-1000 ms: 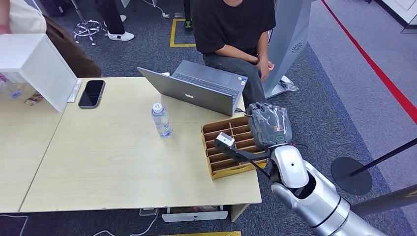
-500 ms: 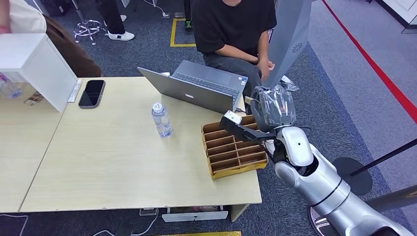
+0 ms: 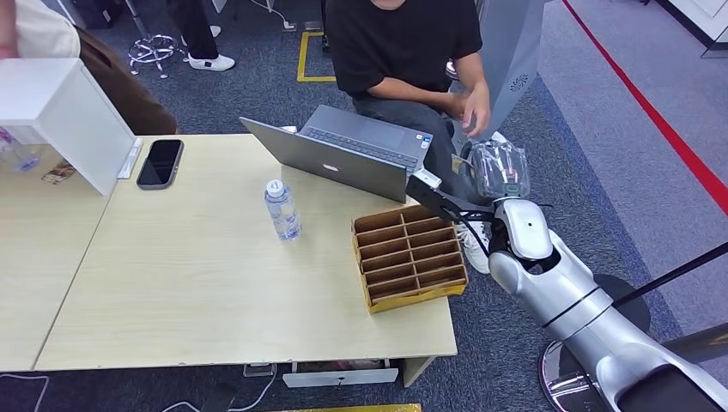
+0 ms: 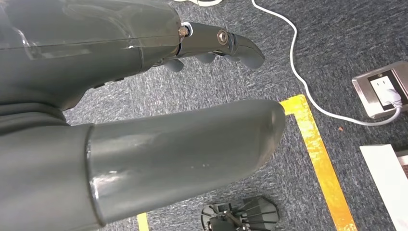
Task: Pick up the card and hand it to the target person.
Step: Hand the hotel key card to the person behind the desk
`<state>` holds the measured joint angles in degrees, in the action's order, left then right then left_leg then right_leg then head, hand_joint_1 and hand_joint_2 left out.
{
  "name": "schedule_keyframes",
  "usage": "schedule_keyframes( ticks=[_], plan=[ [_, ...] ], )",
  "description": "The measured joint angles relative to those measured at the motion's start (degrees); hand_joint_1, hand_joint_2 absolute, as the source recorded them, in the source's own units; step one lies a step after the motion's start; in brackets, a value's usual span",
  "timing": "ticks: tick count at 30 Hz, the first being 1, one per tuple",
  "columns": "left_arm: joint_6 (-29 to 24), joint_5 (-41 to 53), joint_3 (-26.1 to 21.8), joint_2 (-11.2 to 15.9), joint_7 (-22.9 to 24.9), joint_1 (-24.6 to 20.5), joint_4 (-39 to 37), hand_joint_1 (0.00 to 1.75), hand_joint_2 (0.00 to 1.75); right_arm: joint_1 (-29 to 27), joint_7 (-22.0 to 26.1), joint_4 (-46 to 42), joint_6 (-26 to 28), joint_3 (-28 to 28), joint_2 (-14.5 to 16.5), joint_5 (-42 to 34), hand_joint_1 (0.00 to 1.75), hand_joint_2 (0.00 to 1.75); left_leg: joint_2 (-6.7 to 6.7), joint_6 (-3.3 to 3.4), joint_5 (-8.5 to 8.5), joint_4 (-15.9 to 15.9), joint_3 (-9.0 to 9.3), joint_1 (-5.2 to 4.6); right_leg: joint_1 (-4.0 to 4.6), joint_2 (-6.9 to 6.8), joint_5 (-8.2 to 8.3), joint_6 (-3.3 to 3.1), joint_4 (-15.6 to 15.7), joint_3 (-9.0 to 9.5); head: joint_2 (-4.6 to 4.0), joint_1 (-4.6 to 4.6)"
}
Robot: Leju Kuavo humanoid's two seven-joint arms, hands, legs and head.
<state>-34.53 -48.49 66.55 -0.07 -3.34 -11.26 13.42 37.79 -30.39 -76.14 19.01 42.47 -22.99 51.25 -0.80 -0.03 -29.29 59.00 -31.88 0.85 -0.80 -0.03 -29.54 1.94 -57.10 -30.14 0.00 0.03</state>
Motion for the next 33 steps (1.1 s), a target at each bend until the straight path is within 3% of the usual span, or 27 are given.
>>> schedule_keyframes(
  ticks=[15,29,31,32,33],
  plan=[
    [0.49,0.67,0.10,-0.04,0.32,-0.14,0.00,0.00,0.00,1.06,1.05,5.18,1.35,0.02,0.79,-1.06,1.40,1.75,0.00,0.00,0.00,0.00,-0.01,0.00,0.00,0.00,0.00,0.00,0.00,0.00,0.00,0.01],
    [1.19,1.28,0.13,-0.43,0.59,-0.72,0.00,0.00,0.00,2.65,4.10,14.38,13.01,0.54,3.50,1.16,1.31,1.75,-0.04,0.00,0.01,0.00,-0.02,0.00,0.00,-0.02,0.00,0.00,-0.01,-0.01,0.00,0.01],
    [1.22,1.38,0.13,-0.45,0.59,-0.75,0.00,0.00,0.00,2.64,4.25,15.15,14.10,0.60,3.77,1.80,1.16,1.75,-0.03,0.00,0.01,0.00,-0.01,0.00,0.00,-0.02,0.00,0.00,0.00,-0.02,0.00,0.01],
    [1.24,1.41,0.13,-0.45,0.59,-0.75,0.00,0.00,0.00,2.63,4.28,15.49,14.41,0.63,3.89,2.02,0.99,1.75,-0.03,0.00,0.01,0.00,-0.01,0.00,0.00,-0.02,0.00,0.00,0.00,-0.02,0.00,0.01],
    [1.25,1.45,0.13,-0.44,0.59,-0.75,0.00,0.00,0.00,2.62,4.29,15.79,14.56,0.68,3.99,2.17,0.67,1.75,-0.03,0.00,0.01,0.00,-0.01,0.00,0.00,-0.02,0.00,0.00,0.00,-0.02,0.00,0.01]
  ],
)
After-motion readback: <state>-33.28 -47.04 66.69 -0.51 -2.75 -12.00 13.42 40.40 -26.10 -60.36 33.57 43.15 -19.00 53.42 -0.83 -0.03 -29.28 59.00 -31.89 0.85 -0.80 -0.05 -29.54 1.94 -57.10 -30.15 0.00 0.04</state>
